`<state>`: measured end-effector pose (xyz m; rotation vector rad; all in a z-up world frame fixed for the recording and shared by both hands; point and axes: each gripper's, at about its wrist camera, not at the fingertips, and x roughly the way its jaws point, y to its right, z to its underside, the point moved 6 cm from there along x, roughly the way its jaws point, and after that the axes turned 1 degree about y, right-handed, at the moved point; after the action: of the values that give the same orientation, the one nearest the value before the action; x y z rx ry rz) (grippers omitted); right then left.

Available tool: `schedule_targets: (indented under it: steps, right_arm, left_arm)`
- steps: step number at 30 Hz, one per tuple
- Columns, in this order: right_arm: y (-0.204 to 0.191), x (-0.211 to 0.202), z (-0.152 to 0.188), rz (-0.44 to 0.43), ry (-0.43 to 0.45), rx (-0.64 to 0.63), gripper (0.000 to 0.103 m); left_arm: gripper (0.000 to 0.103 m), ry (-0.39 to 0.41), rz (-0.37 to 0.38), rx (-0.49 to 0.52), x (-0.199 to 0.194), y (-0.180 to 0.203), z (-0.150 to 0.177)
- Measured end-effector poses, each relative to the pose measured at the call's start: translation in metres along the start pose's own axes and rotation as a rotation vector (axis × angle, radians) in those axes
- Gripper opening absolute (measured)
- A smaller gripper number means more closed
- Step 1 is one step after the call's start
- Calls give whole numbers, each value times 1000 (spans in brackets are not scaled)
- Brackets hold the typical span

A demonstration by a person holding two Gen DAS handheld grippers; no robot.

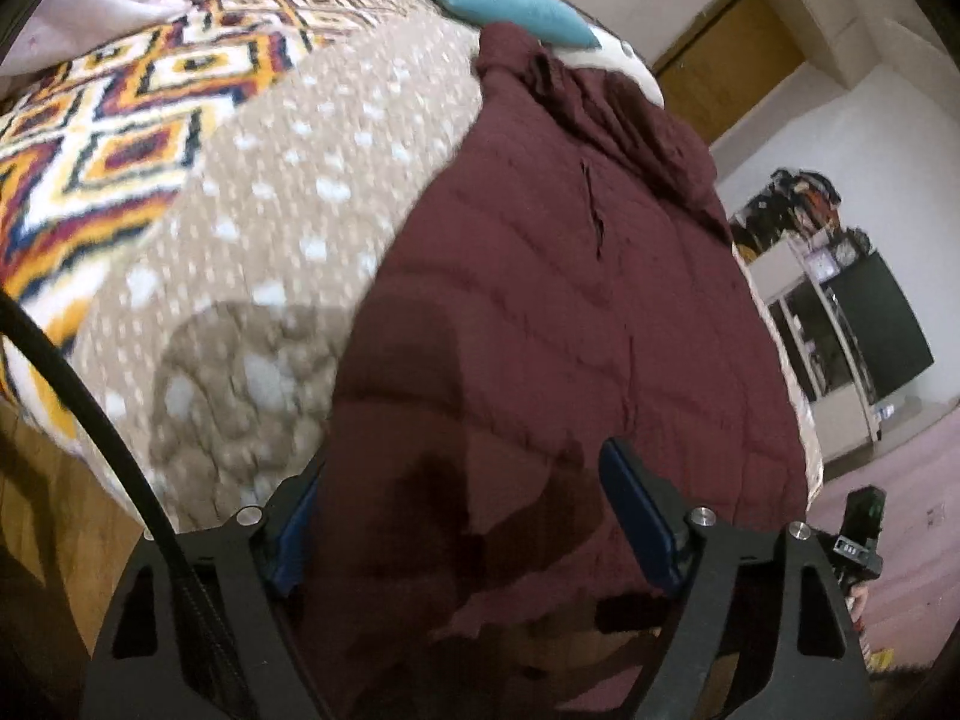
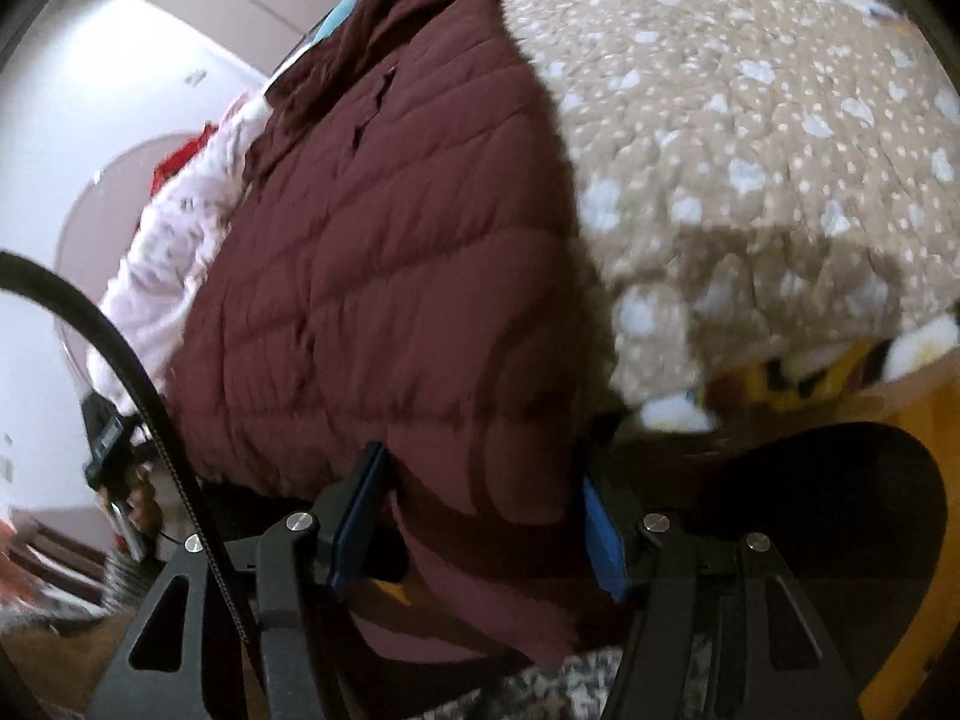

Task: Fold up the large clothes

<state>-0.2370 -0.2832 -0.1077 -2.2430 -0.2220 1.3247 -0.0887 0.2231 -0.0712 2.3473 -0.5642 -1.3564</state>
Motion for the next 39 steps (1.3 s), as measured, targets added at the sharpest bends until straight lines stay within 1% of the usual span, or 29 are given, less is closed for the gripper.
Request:
schedule_targets:
  steps: [1, 2, 3, 4, 5, 6, 7, 9, 11, 13, 15, 17, 18, 19, 20, 22, 23, 24, 25, 27, 29, 30, 32, 34, 36, 37, 39]
  right_arm:
    - [-3, 2, -2, 26, -2, -19, 61]
    - [-10, 2, -1, 80, 1, -58, 59]
    - [-16, 1, -1, 105, 3, -80, 53]
    - [-22, -1, -2, 111, 3, -93, 46]
    - [-29, -4, -4, 106, 4, -106, 41]
    - [-36, -7, -5, 98, 6, -115, 33]
    - [-43, -11, -9, 80, 9, -125, 29]
    - [-61, -29, -19, 16, 31, -141, 27]
    - [-79, -54, -34, -92, 78, -127, 26]
    - [-92, -73, -56, -172, 131, -106, 26]
    - [-100, -85, -80, -221, 175, -84, 25]
    - [-103, -92, -106, -241, 213, -62, 25]
    - [-104, -90, -128, -219, 239, -54, 25]
    - [-100, -90, -142, -201, 252, -43, 25]
    - [-97, -85, -162, -187, 260, -25, 25]
    - [-94, -75, -186, -156, 274, -3, 25]
    - [-93, -62, -206, -123, 280, 14, 25]
    - [-90, -55, -216, -112, 278, 30, 25]
    - [-88, -41, -233, -94, 271, 49, 25]
    - [-77, -29, -252, -46, 266, 60, 25]
    - [-67, -2, -275, 5, 241, 96, 25]
    - [-58, 8, -285, 32, 229, 113, 25]
    - [-41, 32, -300, 73, 200, 154, 25]
    - [-25, 54, -308, 104, 173, 196, 26]
    - [-11, 68, -313, 110, 158, 242, 26]
    - [-6, 73, -315, 105, 158, 267, 26]
    - [3, 78, -320, 83, 162, 309, 26]
  left_arm:
    - [81, -8, -12, 10, 1, 1, 4]
    - [77, -12, -39, 18, 2, 3, 7]
    - [67, -5, -65, 21, 1, 3, 7]
    - [59, 4, -87, 18, -2, 4, 7]
    - [42, 13, -106, 3, -8, 3, 6]
    - [27, 15, -110, -11, -12, 3, 5]
    - [25, 24, -99, -33, -19, 2, 2]
    - [20, 50, -55, -58, -35, 7, -2]
    - [19, 76, -45, -43, -50, 18, -10]
    - [19, 105, -35, -21, -63, 34, -22]
    - [19, 129, -31, 6, -71, 52, -44]
    - [19, 140, -30, 42, -71, 70, -73]
    - [19, 144, -45, 57, -69, 80, -85]
    - [19, 151, -69, 73, -67, 87, -98]
    - [19, 157, -95, 91, -60, 97, -117]
    - [19, 156, -116, 102, -47, 108, -144]
    - [19, 152, -137, 102, -34, 114, -162]
    - [19, 154, -158, 105, -25, 117, -172]
    - [19, 153, -202, 107, -9, 119, -189]
    - [19, 141, -267, 108, 17, 119, -210]
    - [19, 116, -334, 73, 51, 107, -231]
    - [20, 104, -350, 51, 62, 101, -235]
    - [22, 80, -377, -14, 86, 83, -247]
    - [25, 67, -385, -66, 102, 70, -251]
    - [36, 71, -393, -105, 112, 58, -257]
    - [38, 79, -388, -110, 112, 54, -259]
    - [44, 90, -348, -119, 109, 51, -265]
